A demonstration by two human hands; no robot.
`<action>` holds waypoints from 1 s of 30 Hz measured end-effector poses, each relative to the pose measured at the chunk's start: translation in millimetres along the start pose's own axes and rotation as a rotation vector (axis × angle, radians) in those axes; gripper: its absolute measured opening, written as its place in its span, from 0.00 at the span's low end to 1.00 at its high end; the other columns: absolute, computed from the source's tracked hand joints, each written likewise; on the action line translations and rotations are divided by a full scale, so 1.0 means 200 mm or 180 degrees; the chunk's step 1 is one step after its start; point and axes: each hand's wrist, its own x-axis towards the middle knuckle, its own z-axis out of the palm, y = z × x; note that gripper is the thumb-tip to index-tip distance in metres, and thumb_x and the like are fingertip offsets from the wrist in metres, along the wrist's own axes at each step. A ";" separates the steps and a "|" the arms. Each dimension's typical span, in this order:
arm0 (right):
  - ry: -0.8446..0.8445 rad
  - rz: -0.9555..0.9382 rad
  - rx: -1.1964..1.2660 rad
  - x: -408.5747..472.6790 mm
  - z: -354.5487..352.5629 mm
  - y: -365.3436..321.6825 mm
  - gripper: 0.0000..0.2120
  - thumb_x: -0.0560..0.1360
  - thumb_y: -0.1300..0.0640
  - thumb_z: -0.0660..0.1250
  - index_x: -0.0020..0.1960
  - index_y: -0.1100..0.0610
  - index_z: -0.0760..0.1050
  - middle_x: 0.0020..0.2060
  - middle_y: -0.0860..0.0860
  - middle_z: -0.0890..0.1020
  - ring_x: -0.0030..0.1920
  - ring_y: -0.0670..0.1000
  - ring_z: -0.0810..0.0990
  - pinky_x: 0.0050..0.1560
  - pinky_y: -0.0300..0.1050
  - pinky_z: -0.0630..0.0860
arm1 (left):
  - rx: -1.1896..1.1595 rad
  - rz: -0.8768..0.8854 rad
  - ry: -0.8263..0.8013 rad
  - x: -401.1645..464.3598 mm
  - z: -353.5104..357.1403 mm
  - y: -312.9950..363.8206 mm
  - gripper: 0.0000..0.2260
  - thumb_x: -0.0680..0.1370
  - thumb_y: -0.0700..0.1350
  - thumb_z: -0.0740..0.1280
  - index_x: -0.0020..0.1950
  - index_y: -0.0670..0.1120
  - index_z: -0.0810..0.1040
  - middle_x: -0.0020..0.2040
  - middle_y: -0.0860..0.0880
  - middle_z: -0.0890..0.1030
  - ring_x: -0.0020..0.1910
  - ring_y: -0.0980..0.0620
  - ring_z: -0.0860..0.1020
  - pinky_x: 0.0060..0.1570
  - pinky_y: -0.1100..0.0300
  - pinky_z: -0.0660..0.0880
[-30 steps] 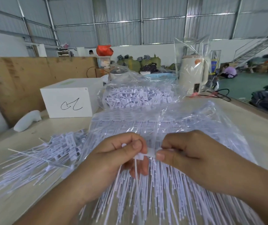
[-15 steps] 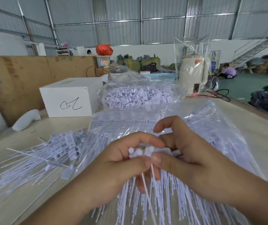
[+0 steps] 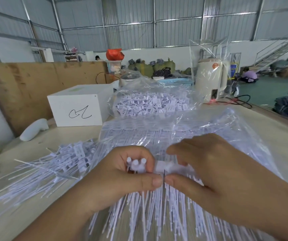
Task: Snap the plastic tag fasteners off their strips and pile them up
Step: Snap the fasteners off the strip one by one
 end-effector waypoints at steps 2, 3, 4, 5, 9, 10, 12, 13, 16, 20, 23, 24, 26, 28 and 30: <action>-0.0470 0.0149 0.0808 0.01 0.00 0.02 0.15 0.77 0.39 0.59 0.39 0.48 0.71 0.34 0.44 0.71 0.37 0.44 0.72 0.39 0.41 0.67 | -0.0300 0.0254 -0.0219 -0.02 0.01 -0.01 0.12 0.66 0.37 0.78 0.33 0.51 0.79 0.30 0.52 0.78 0.29 0.55 0.76 0.32 0.59 0.77; -0.0591 0.0235 0.1172 0.01 0.01 0.03 0.16 0.78 0.41 0.61 0.36 0.49 0.69 0.33 0.45 0.71 0.37 0.44 0.71 0.38 0.40 0.67 | -0.0487 0.0404 -0.0458 -0.02 0.02 0.01 0.11 0.64 0.40 0.78 0.31 0.51 0.77 0.29 0.53 0.76 0.28 0.58 0.73 0.30 0.65 0.73; -0.0631 0.0370 0.1471 0.01 0.02 0.05 0.17 0.78 0.43 0.63 0.35 0.50 0.68 0.32 0.45 0.71 0.34 0.44 0.71 0.35 0.40 0.66 | -0.0569 0.0478 -0.0497 -0.02 0.03 0.02 0.11 0.63 0.43 0.78 0.30 0.52 0.76 0.29 0.54 0.75 0.27 0.59 0.72 0.29 0.67 0.71; -0.0571 0.0533 0.1723 0.01 0.03 0.05 0.17 0.78 0.44 0.64 0.34 0.50 0.68 0.30 0.45 0.70 0.30 0.44 0.69 0.31 0.40 0.63 | -0.0602 0.0495 -0.0434 -0.01 0.04 0.04 0.11 0.63 0.44 0.77 0.30 0.52 0.76 0.28 0.54 0.74 0.27 0.59 0.72 0.29 0.67 0.70; -0.0004 0.0960 0.1859 0.03 0.08 0.03 0.14 0.76 0.43 0.65 0.34 0.46 0.68 0.23 0.44 0.68 0.23 0.44 0.64 0.25 0.37 0.60 | -0.0914 0.0532 -0.0014 0.00 0.08 0.06 0.13 0.65 0.46 0.75 0.30 0.51 0.71 0.26 0.50 0.74 0.24 0.55 0.72 0.27 0.68 0.69; 0.0096 0.0990 0.1695 0.03 0.09 0.02 0.13 0.75 0.42 0.64 0.34 0.45 0.68 0.23 0.44 0.69 0.23 0.45 0.65 0.25 0.38 0.61 | -0.0911 0.0510 0.0132 0.00 0.11 0.07 0.14 0.66 0.46 0.75 0.30 0.51 0.69 0.25 0.49 0.74 0.24 0.55 0.72 0.26 0.69 0.69; 0.0439 0.1163 0.1489 0.05 0.11 0.01 0.14 0.74 0.40 0.61 0.34 0.46 0.66 0.23 0.44 0.70 0.23 0.46 0.65 0.25 0.40 0.62 | -0.1027 0.0473 0.0425 0.00 0.14 0.08 0.14 0.67 0.43 0.72 0.29 0.50 0.67 0.25 0.47 0.73 0.22 0.54 0.70 0.25 0.68 0.67; 0.0734 0.1356 0.1539 0.06 0.10 0.02 0.16 0.74 0.40 0.61 0.34 0.48 0.65 0.23 0.44 0.70 0.22 0.46 0.64 0.25 0.40 0.63 | -0.1120 0.0439 0.0497 0.00 0.15 0.08 0.14 0.68 0.43 0.71 0.29 0.50 0.66 0.25 0.46 0.72 0.22 0.53 0.70 0.24 0.68 0.66; 0.1507 0.1662 0.1913 0.06 0.05 0.11 0.23 0.76 0.41 0.63 0.34 0.58 0.64 0.22 0.47 0.65 0.23 0.45 0.62 0.24 0.38 0.61 | -0.1136 0.0399 0.0607 -0.01 0.14 0.07 0.13 0.69 0.44 0.70 0.29 0.50 0.66 0.25 0.46 0.73 0.21 0.52 0.69 0.24 0.69 0.65; 0.0414 0.0987 0.2791 0.02 0.04 0.08 0.12 0.73 0.40 0.66 0.44 0.49 0.74 0.25 0.47 0.67 0.26 0.50 0.63 0.25 0.47 0.59 | -0.0836 0.0540 0.0394 -0.01 0.10 0.07 0.08 0.69 0.43 0.71 0.32 0.50 0.73 0.27 0.48 0.74 0.24 0.51 0.71 0.26 0.64 0.70; -0.0256 0.0504 0.2569 0.02 0.08 0.03 0.15 0.73 0.38 0.65 0.58 0.37 0.68 0.31 0.43 0.79 0.28 0.45 0.74 0.30 0.43 0.71 | -0.0522 0.0488 -0.0014 -0.01 0.11 0.05 0.08 0.68 0.42 0.71 0.44 0.53 0.81 0.35 0.48 0.81 0.33 0.48 0.78 0.33 0.58 0.75; -0.0310 0.0485 0.2427 0.02 0.09 0.03 0.18 0.73 0.37 0.63 0.61 0.36 0.65 0.36 0.44 0.82 0.34 0.45 0.79 0.36 0.47 0.77 | -0.0503 0.0509 -0.0207 -0.02 0.11 0.05 0.12 0.69 0.42 0.70 0.50 0.54 0.82 0.41 0.46 0.83 0.37 0.44 0.80 0.37 0.54 0.76; -0.0282 0.0561 0.2261 0.02 0.10 0.04 0.23 0.72 0.33 0.61 0.65 0.34 0.62 0.43 0.46 0.84 0.42 0.48 0.83 0.45 0.56 0.79 | -0.0506 0.0478 -0.0633 -0.03 0.11 0.07 0.18 0.72 0.38 0.67 0.57 0.56 0.80 0.50 0.46 0.84 0.39 0.44 0.81 0.40 0.52 0.76; -0.0232 0.0580 0.2222 0.02 0.10 0.04 0.25 0.71 0.32 0.60 0.66 0.32 0.60 0.42 0.49 0.84 0.41 0.49 0.83 0.45 0.57 0.78 | -0.0623 0.0348 -0.0975 -0.03 0.10 0.07 0.21 0.74 0.34 0.65 0.58 0.57 0.80 0.52 0.50 0.83 0.35 0.52 0.80 0.37 0.58 0.77; -0.0278 0.0576 0.2245 0.02 0.09 0.04 0.24 0.71 0.33 0.62 0.65 0.32 0.60 0.41 0.49 0.84 0.39 0.49 0.83 0.45 0.56 0.78 | -0.0806 0.0232 -0.1147 -0.03 0.09 0.07 0.18 0.74 0.35 0.66 0.57 0.54 0.80 0.48 0.51 0.82 0.33 0.54 0.79 0.36 0.62 0.76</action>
